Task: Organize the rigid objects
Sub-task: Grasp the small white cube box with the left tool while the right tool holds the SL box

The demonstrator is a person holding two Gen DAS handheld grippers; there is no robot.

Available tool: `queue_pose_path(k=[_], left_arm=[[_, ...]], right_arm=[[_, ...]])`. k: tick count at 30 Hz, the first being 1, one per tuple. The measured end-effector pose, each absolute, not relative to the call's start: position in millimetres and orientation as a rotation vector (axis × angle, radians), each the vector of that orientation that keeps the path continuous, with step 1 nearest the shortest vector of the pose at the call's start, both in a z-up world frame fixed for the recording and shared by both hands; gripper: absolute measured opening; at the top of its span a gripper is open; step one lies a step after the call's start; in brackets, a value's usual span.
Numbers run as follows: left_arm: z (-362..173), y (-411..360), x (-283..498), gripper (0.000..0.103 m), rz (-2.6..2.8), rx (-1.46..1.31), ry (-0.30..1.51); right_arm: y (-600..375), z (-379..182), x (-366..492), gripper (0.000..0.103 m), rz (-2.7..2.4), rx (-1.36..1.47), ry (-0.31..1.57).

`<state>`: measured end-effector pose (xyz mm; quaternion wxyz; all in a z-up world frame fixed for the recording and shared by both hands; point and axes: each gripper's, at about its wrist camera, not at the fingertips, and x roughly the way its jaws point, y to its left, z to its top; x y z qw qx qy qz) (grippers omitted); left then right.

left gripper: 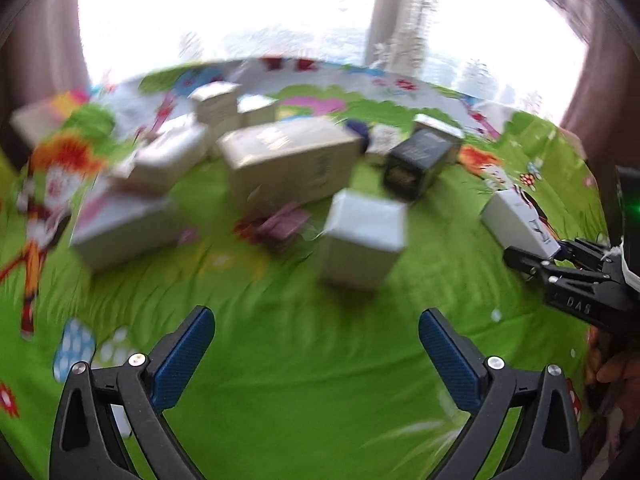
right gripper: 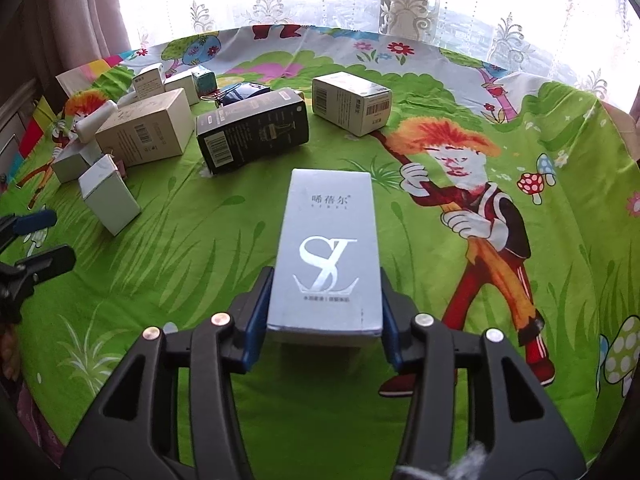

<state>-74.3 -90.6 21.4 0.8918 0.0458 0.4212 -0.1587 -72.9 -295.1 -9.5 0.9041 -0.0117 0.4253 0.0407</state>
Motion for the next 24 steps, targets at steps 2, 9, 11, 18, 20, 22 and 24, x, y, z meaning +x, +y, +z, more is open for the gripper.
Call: queue_pose_path(k=[2,9,11,18,20,22,24], left_arm=[[25,-110,-68,0.097,-0.352,0.146,0.850],[19,-132,-53,0.041,-0.395,0.217,0.864],[28,-124,-69,0.041,-0.411,0.196,0.829],[32,-53,-111,0.041,-0.314,0.166,0.815],[25,-22,-111,0.041,-0.243,0.118,0.837],[17,-1,-104,0.041,-0.188,0.070,0.864],[12,15,-99,0.041,-0.155,0.025,0.877]], right_arm=[[-295,-10,-72,0.057,0.087,-0.020,0.880],[-295,-11,-72,0.066,0.087,-0.022,0.884],[-295,-12,-72,0.069,0.092,-0.017,0.885],[-294,-12,-71,0.073,0.094,-0.024,0.889],[-294,-13,-71,0.073,0.093,-0.027,0.889],[-294,-13,-71,0.074,0.090,-0.027,0.890],[-294,-13,-71,0.076,0.085,-0.028,0.892]])
